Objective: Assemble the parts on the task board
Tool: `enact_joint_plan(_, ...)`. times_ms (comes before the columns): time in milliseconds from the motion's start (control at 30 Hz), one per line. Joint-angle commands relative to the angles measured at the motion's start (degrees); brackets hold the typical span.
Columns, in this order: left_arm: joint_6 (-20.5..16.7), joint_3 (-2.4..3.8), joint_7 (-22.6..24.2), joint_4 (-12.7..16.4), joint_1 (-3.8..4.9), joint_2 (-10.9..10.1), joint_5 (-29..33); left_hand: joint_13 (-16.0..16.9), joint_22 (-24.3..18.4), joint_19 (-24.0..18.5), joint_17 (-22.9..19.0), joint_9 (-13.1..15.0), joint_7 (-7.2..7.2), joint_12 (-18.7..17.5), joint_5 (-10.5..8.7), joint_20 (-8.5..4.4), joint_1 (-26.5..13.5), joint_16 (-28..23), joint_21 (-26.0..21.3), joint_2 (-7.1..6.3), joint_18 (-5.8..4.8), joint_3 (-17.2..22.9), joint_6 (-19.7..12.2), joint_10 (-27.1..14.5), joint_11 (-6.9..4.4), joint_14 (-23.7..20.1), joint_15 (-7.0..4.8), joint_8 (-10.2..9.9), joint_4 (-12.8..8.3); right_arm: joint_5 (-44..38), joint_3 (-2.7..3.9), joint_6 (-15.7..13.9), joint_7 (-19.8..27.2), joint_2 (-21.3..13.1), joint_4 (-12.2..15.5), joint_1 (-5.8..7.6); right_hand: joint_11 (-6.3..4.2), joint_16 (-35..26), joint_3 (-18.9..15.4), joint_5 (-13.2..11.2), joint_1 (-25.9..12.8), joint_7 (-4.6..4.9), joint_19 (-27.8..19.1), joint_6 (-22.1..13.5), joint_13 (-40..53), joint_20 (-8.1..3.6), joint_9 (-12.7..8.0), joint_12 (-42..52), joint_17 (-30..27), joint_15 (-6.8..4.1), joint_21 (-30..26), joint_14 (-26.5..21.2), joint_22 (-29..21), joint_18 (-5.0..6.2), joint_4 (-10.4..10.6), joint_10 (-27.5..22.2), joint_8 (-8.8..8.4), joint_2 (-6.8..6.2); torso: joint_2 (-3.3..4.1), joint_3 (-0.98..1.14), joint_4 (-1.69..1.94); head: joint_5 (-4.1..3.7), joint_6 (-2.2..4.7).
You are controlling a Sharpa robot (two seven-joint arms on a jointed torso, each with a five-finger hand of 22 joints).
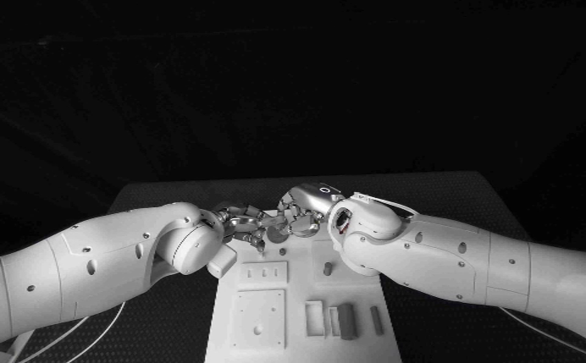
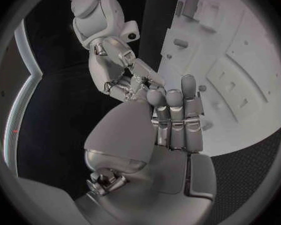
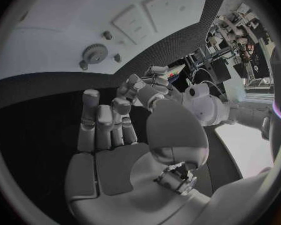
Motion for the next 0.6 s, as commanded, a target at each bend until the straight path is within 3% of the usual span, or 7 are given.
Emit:
enact_joint_plan(33,0.75,0.15,0.93,0.11,0.16,0.04,0.73,-0.07,0.04,0.12,-0.14,0.03,0.18,0.33,0.08,-0.37,-0.64,0.30,-0.36,0.09,0.11,-0.35,1.32,-2.29,0.25,-0.54,-0.10,-0.37,-0.11,-0.63,-0.10,0.68,-0.70,-0.10,0.01,-0.18,-0.13,0.04,-0.03,0.18,-0.59,1.53,0.25,1.97,-0.08,-0.29,0.11,-0.12,0.01,-0.29,0.18,0.00,0.46,0.75,0.17,0.19,0.08,0.06,0.00,-0.01,0.01,-0.03,-0.04)
enact_joint_plan(267,0.65,0.15,0.80,0.09,0.15,0.08,0.70,-0.14,0.06,0.05,-0.62,0.19,0.00,0.35,0.10,-0.58,2.80,0.59,-0.66,1.94,0.29,1.29,1.43,-2.38,0.08,-0.70,-0.28,-0.36,-1.11,-0.62,-0.10,0.69,-0.77,-0.14,0.09,-0.20,-0.15,0.02,-0.02,0.18,-0.79,1.51,0.31,2.02,-0.10,-0.30,0.11,-0.15,0.00,-0.31,0.17,0.05,0.43,0.75,0.21,0.23,0.07,-0.05,-0.01,-0.02,0.04,-0.04,-0.07)
enact_joint_plan(600,0.64,0.15,0.46,-0.09,0.15,0.23,0.25,-0.21,0.15,-0.05,-1.27,0.39,0.02,0.42,0.11,-0.40,7.62,1.11,-1.05,1.64,-0.04,4.79,1.66,-2.43,0.10,-0.95,-0.18,-0.40,-1.54,-0.51,-0.10,0.61,-0.70,-0.11,0.40,-0.22,-0.16,0.00,-0.01,0.18,-0.91,1.50,0.34,2.04,-0.11,-0.30,0.12,-0.16,-0.01,-0.32,0.16,0.09,0.41,0.75,0.22,0.26,0.06,-0.11,-0.02,0.00,0.03,0.02,-0.19)
